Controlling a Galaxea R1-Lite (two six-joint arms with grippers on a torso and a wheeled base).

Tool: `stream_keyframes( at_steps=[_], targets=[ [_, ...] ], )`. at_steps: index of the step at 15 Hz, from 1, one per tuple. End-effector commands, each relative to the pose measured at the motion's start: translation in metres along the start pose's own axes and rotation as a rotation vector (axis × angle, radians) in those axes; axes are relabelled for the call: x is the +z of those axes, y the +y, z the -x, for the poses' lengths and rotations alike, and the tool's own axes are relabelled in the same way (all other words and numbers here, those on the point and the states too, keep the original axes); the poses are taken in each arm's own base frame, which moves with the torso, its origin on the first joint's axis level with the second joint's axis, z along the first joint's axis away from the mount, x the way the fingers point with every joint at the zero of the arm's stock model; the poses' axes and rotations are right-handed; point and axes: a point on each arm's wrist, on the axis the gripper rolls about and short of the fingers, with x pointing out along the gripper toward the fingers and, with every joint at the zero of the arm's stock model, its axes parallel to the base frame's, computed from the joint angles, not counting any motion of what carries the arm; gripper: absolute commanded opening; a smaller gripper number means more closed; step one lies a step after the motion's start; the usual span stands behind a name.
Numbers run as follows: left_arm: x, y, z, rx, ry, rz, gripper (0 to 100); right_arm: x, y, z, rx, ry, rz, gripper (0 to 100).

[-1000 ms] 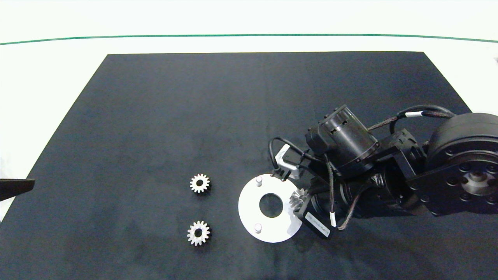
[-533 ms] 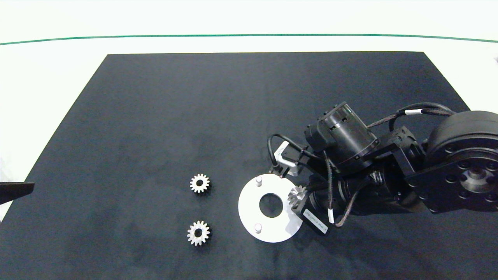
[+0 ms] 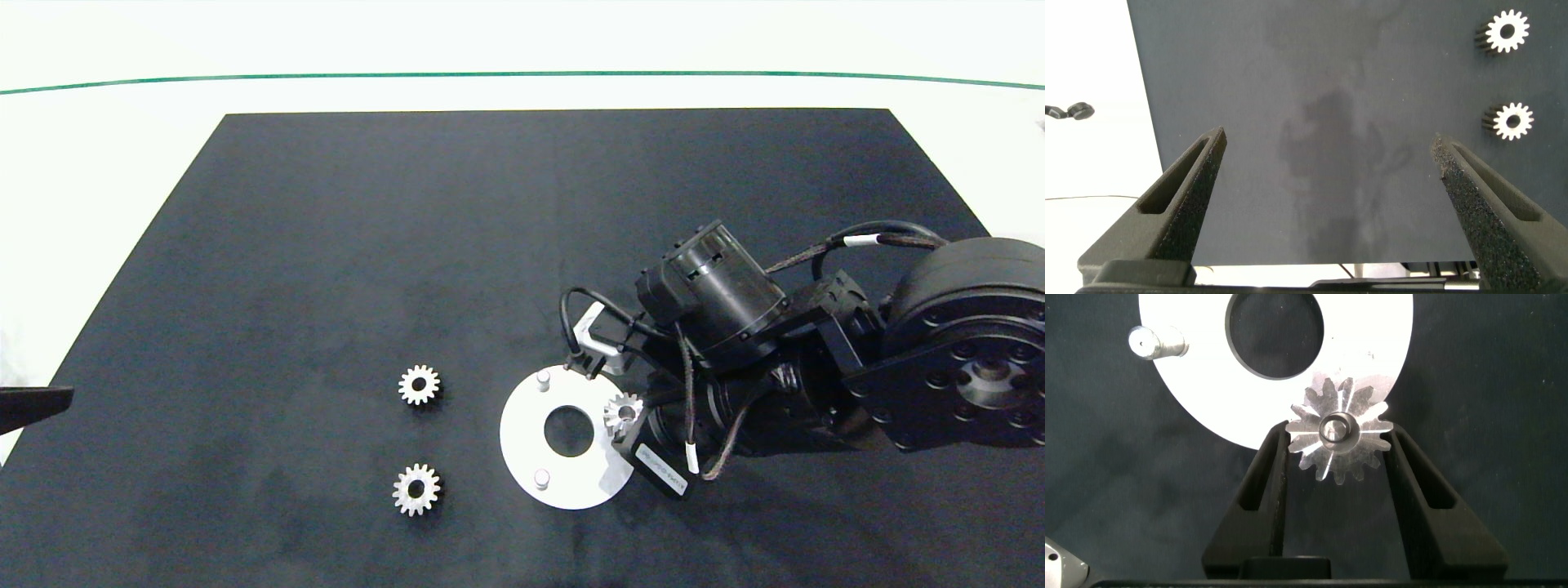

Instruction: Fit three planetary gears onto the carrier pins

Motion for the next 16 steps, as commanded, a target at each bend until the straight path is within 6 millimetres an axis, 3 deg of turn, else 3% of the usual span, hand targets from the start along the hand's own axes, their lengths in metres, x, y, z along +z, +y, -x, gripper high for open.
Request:
stream_keyframes(
  at_steps=[1, 13, 14, 16],
  targets=[
    [-0.001, 0.0, 0.0026, 0.001, -0.005, -0.001, 100, -0.0002, 0.0006, -0.0003, 0.0, 0.004, 0.004, 31],
    [-0.0016, 0.0, 0.0028, 0.001, -0.004, -0.001, 100, -0.0035, 0.0029, -0.0016, 0.009, 0.013, 0.007, 31],
    [-0.0014, 0.0, 0.0028, 0.001, -0.005, -0.001, 100, -0.0035, 0.0029, -0.0016, 0.009, 0.013, 0.007, 100],
    [-0.0016, 0.0, 0.0028, 0.001, -0.004, -0.001, 100, -0.0034, 0.0026, -0.0005, 0.009, 0.011, 0.007, 100]
  ],
)
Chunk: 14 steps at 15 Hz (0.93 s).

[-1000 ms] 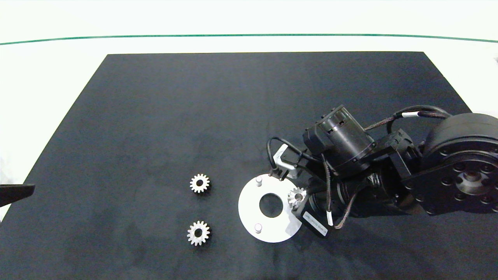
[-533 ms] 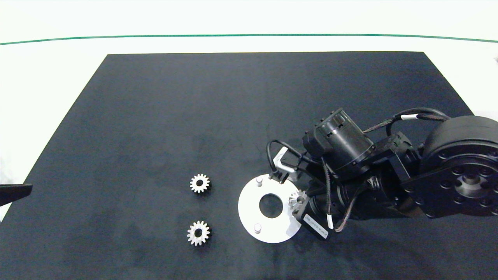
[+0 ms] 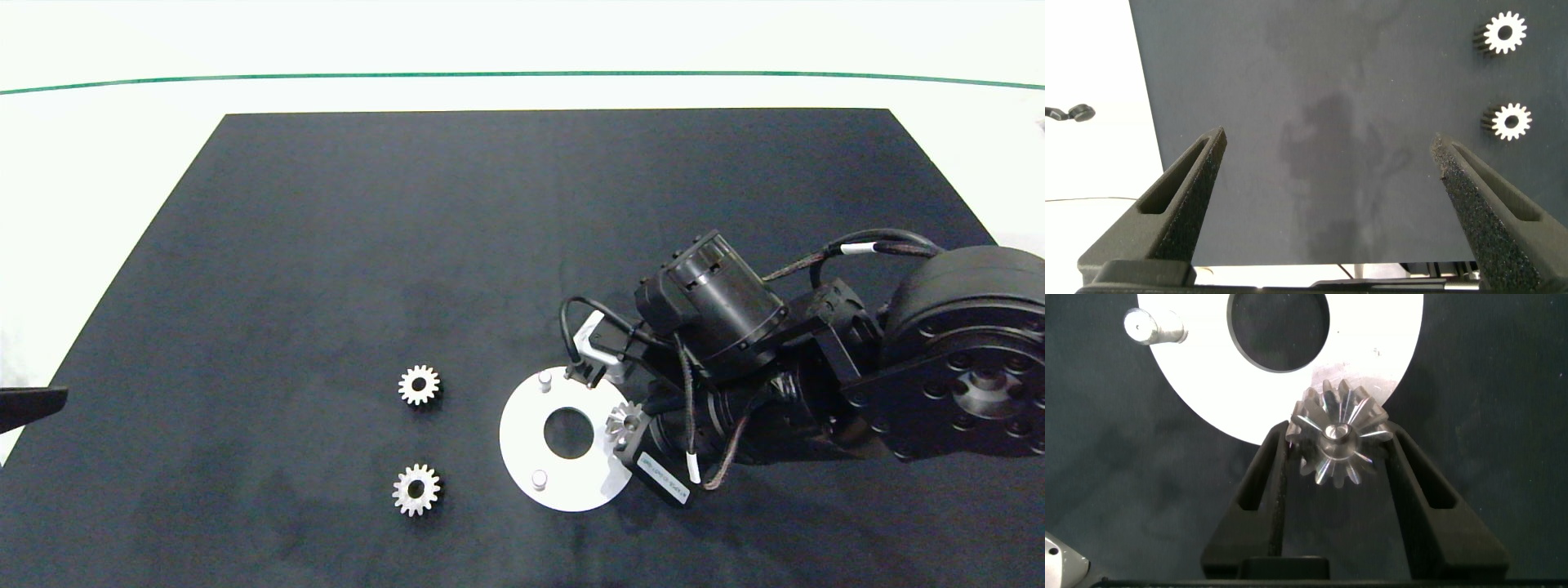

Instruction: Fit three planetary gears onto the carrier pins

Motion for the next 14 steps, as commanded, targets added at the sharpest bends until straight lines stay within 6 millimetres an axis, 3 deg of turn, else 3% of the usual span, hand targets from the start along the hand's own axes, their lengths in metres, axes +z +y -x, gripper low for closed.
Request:
stream_keyframes(
  at_steps=[1, 5, 8, 10, 11, 14],
  targets=[
    [-0.001, 0.0, 0.0, 0.0, 0.006, -0.001, 100, 0.0, 0.0, 0.001, -0.002, -0.001, 0.002, 100],
    [0.0, 0.0, -0.001, 0.0, 0.006, -0.001, 100, -0.001, -0.004, 0.014, -0.015, -0.032, -0.008, 100],
    [-0.001, 0.0, -0.003, -0.001, 0.015, -0.002, 100, -0.014, -0.014, 0.066, -0.049, -0.146, -0.059, 100],
    [-0.005, -0.002, -0.007, -0.025, 0.036, -0.007, 100, -0.035, -0.02, 0.102, -0.084, -0.217, -0.098, 100],
    [-0.006, -0.011, -0.008, -0.115, 0.034, -0.072, 100, -0.057, -0.022, 0.119, -0.097, -0.235, -0.123, 100],
    [-0.004, -0.022, -0.013, -0.215, 0.036, -0.177, 100, -0.096, -0.022, 0.152, -0.134, -0.313, -0.166, 100]
  ],
)
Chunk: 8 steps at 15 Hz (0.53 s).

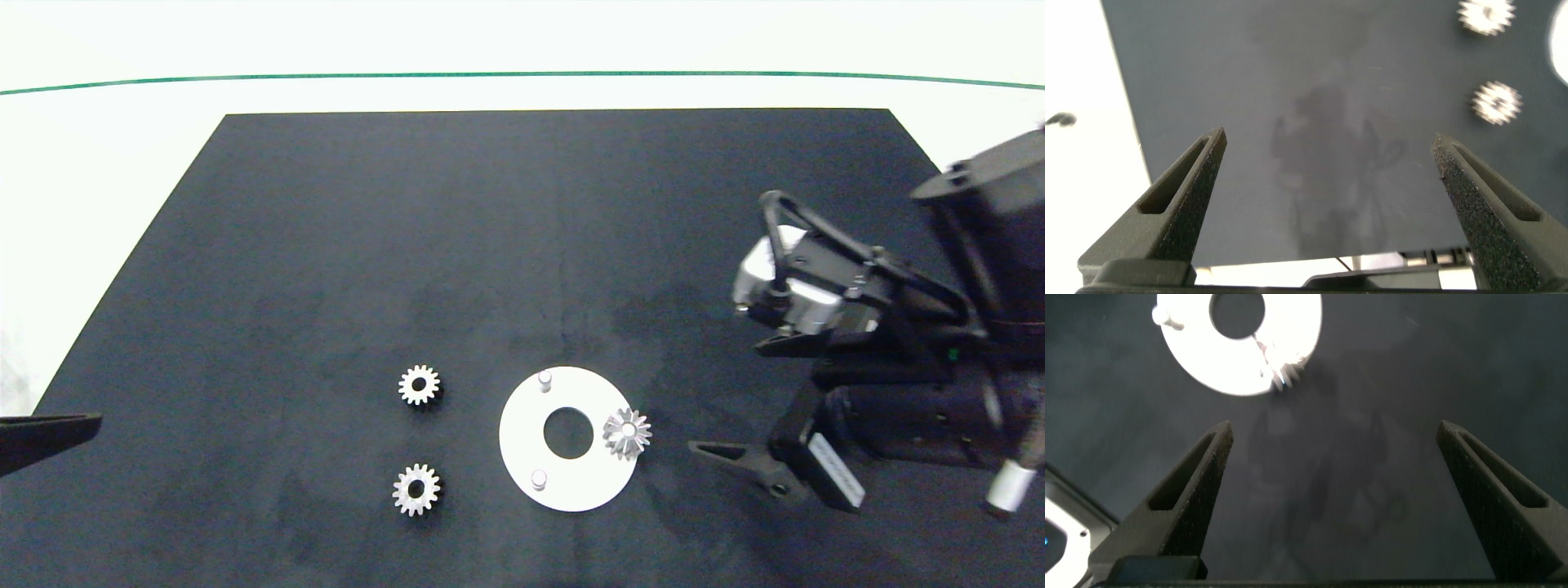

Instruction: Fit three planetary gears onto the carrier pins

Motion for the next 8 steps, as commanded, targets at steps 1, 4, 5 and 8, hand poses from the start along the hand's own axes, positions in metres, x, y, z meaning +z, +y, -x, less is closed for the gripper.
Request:
stream_keyframes(
  at_steps=[1, 4, 5, 8],
  targets=[
    [0.005, -0.016, -0.015, -0.141, 0.04, -0.159, 100, -0.046, -0.016, 0.068, -0.09, -0.133, -0.075, 100],
    [0.008, -0.034, -0.044, -0.223, 0.143, -0.239, 100, -0.072, -0.021, 0.09, -0.147, -0.171, -0.132, 100],
    [0.008, -0.04, -0.053, -0.221, 0.169, -0.261, 100, -0.077, -0.021, 0.092, -0.158, -0.185, -0.167, 100],
    [0.017, -0.067, -0.078, -0.207, 0.173, -0.271, 100, -0.075, -0.02, 0.087, -0.166, -0.228, -0.179, 100]
  ],
)
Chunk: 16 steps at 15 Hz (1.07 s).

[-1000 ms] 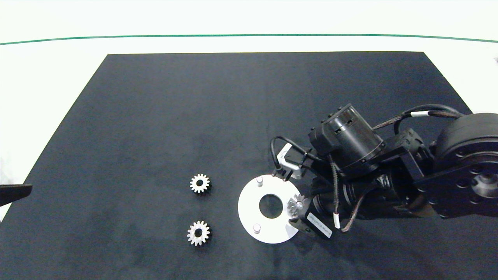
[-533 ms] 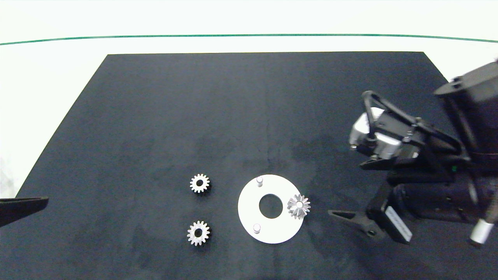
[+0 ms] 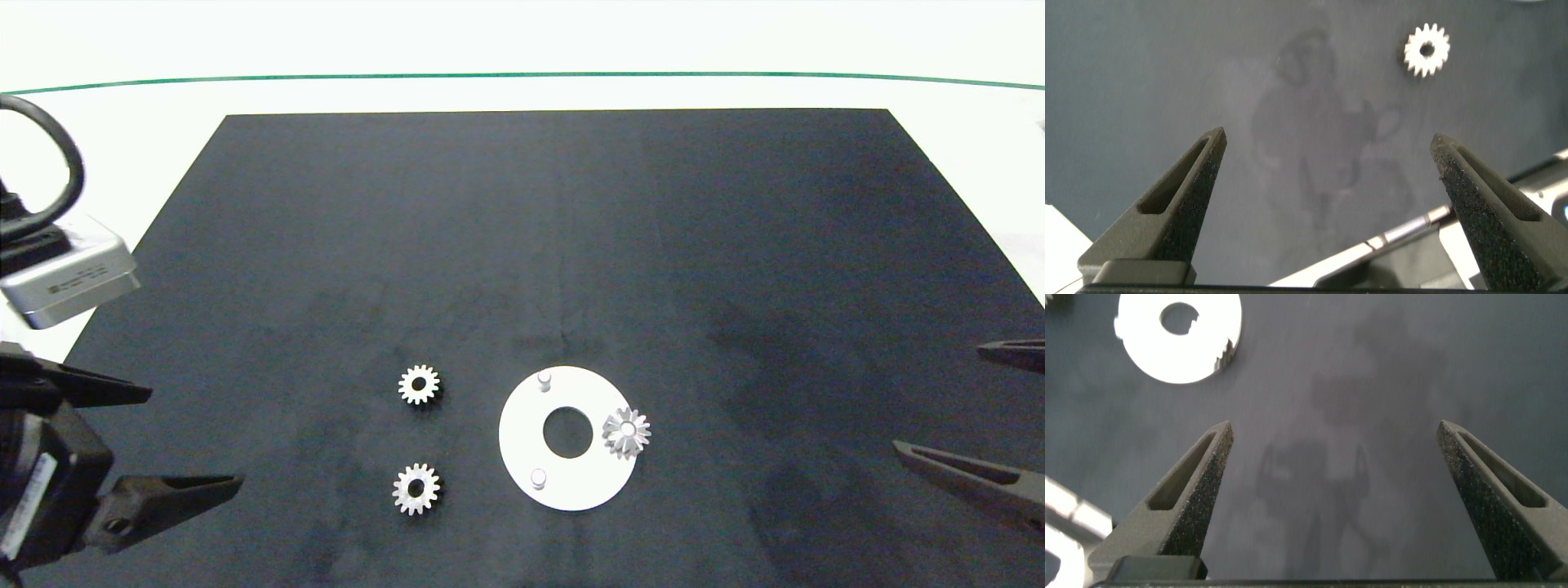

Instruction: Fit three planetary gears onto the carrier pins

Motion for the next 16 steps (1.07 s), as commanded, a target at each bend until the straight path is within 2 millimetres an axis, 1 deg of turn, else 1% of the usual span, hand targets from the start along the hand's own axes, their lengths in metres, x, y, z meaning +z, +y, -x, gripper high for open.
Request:
stream_keyframes(
  at_steps=[1, 2, 4, 6, 8, 12, 16],
  targets=[
    [0.016, -0.025, -0.038, -0.035, 0.054, -0.029, 100, -0.007, -0.001, 0.004, -0.007, -0.027, -0.009, 100],
    [0.015, -0.034, -0.052, -0.013, 0.066, -0.055, 100, -0.007, -0.001, 0.005, -0.011, -0.037, -0.014, 100],
    [0.011, -0.049, -0.071, 0.006, 0.054, -0.096, 100, -0.007, -0.002, 0.006, -0.013, -0.042, -0.015, 100],
    [0.009, -0.058, -0.074, -0.02, 0.02, -0.115, 100, -0.007, -0.002, 0.01, -0.013, -0.056, -0.016, 100],
    [0.009, -0.065, -0.073, -0.043, 0.012, -0.116, 100, -0.008, -0.003, 0.012, -0.014, -0.063, -0.018, 100],
    [0.004, -0.074, -0.082, -0.057, 0.058, -0.112, 100, -0.01, -0.002, 0.013, -0.011, -0.06, -0.014, 100],
    [0.002, -0.082, -0.082, -0.08, 0.06, -0.132, 100, -0.013, -0.001, 0.011, -0.009, -0.049, 0.001, 100]
  ],
)
